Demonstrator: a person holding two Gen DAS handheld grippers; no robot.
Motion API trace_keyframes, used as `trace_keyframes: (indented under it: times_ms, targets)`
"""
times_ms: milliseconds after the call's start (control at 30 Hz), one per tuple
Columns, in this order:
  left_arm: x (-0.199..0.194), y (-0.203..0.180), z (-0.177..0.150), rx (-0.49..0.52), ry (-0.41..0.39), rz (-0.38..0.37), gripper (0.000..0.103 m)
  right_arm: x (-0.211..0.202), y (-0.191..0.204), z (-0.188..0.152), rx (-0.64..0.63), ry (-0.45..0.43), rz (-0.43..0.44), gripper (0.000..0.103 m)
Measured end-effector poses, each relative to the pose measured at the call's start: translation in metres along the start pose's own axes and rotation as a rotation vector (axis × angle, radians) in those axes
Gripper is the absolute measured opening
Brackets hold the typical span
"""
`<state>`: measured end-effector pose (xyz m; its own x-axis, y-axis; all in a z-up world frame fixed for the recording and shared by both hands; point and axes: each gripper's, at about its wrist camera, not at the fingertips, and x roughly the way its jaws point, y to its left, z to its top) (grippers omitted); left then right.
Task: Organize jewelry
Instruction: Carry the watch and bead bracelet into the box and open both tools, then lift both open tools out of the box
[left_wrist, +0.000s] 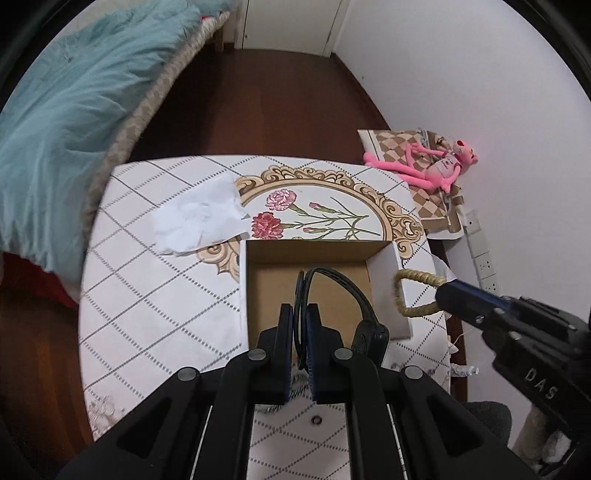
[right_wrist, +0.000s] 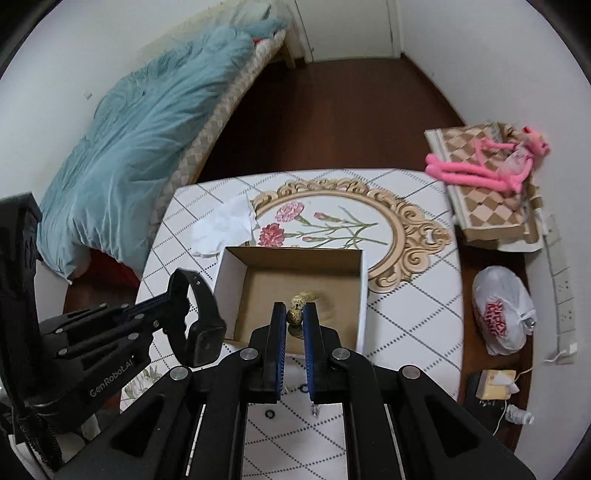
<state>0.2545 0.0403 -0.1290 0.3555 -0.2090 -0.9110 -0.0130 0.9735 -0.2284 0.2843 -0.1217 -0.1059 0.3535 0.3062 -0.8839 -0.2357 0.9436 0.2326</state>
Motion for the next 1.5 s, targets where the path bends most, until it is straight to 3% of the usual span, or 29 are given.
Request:
trace_keyframes:
  times_ms: [300, 367, 433, 467, 500, 567, 667, 800, 1000, 1267, 1500]
  targets:
    - [0.046, 0.017, 0.026, -0.091, 0.115, -0.029, 0.015, 0.06, -0.009, 0.026, 0.01, 0.125, 0.061, 0.01]
    - [0.046, 0.018, 0.03, -0.09, 0.102, 0.001, 0.03, 0.071, -0.011, 0.031, 0.017, 0.163, 0.072, 0.01]
    - [0.043, 0.021, 0.032, -0.094, 0.09, 0.027, 0.088, 0.082, -0.017, 0.033, 0.038, 0.214, 0.071, 0.013]
    - [0.041, 0.024, 0.033, -0.096, 0.08, 0.035, 0.091, 0.085, -0.02, 0.033, 0.044, 0.228, 0.066, 0.023]
    - [0.038, 0.026, 0.033, -0.098, 0.069, 0.047, 0.091, 0.085, -0.023, 0.033, 0.049, 0.227, 0.053, 0.04]
    - [0.036, 0.029, 0.032, -0.096, 0.066, 0.088, 0.091, 0.081, -0.028, 0.031, 0.049, 0.211, 0.036, 0.055]
    - [0.03, 0.032, 0.026, -0.083, 0.036, 0.158, 0.101, 0.073, -0.03, 0.025, 0.034, 0.185, -0.014, 0.057]
    - [0.021, 0.032, 0.012, -0.073, -0.034, 0.224, 0.102, 0.064, -0.028, 0.016, -0.008, 0.138, -0.145, 0.09]
    - [0.024, 0.031, -0.011, -0.07, -0.045, 0.284, 0.103, 0.072, -0.019, -0.011, -0.05, 0.121, -0.276, 0.099]
    - [0.015, 0.023, -0.03, -0.071, -0.068, 0.295, 0.103, 0.065, -0.017, -0.029, -0.018, 0.092, -0.287, 0.099]
    - [-0.018, 0.014, -0.042, -0.074, -0.128, 0.292, 0.102, 0.032, -0.008, -0.034, -0.011, 0.03, -0.283, 0.099]
